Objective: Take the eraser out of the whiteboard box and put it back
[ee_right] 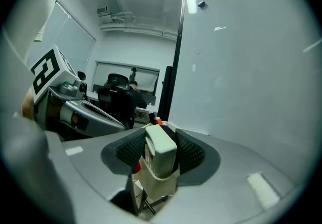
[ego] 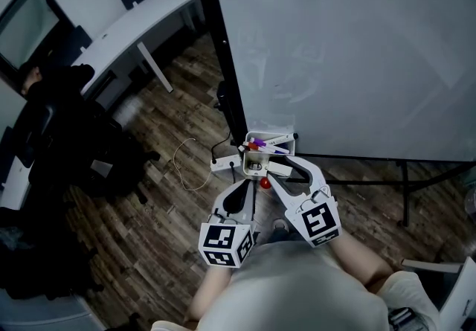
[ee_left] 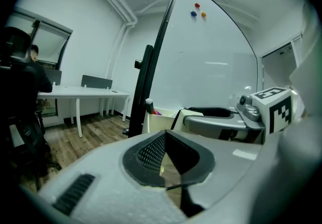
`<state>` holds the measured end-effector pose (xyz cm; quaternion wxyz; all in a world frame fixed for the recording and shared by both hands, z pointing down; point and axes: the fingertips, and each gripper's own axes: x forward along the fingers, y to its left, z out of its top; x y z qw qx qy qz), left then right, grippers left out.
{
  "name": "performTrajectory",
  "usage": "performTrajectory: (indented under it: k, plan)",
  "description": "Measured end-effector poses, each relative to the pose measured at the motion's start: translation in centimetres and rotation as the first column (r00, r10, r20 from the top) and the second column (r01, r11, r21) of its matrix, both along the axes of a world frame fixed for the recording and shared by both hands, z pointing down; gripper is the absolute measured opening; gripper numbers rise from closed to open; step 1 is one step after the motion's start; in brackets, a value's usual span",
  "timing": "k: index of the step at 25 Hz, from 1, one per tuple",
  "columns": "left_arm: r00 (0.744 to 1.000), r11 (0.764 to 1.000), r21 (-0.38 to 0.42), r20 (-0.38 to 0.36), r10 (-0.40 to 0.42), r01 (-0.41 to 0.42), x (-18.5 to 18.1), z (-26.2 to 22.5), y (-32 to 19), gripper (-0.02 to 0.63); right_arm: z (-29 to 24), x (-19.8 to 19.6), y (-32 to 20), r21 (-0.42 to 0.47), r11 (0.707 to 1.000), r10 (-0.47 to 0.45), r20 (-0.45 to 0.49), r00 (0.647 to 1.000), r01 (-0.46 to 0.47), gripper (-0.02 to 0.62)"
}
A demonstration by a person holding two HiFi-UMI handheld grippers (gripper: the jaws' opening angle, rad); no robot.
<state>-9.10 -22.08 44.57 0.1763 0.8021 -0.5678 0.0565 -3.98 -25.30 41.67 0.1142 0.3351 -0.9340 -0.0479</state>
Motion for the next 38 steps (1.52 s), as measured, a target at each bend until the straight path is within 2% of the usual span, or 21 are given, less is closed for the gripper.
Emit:
performTrajectory:
  k: [23,31,38]
  plan:
    - [0.999,0.999,0.017,-0.004,0.042,-0.042,-1.1,-0.6,3.7,0.005,-5.5,-0.2,2.0,0.127,0.990,0.062,0.043,0.997,-0.067,0.192]
    - [0.998,0.997,0.031,0.001,0.065,-0.065,-1.3,-0.8,5.1,0.005,-7.4,-0.4,3.3,0.226,0.972,0.063,0.026,0.998,-0.067,0.192]
    - [0.997,0.996,0.039,0.000,0.078,-0.078,-1.3,-0.9,6.9,0.005,-8.3,-0.5,5.5,0.236,0.967,0.082,0.056,0.995,-0.093,0.192]
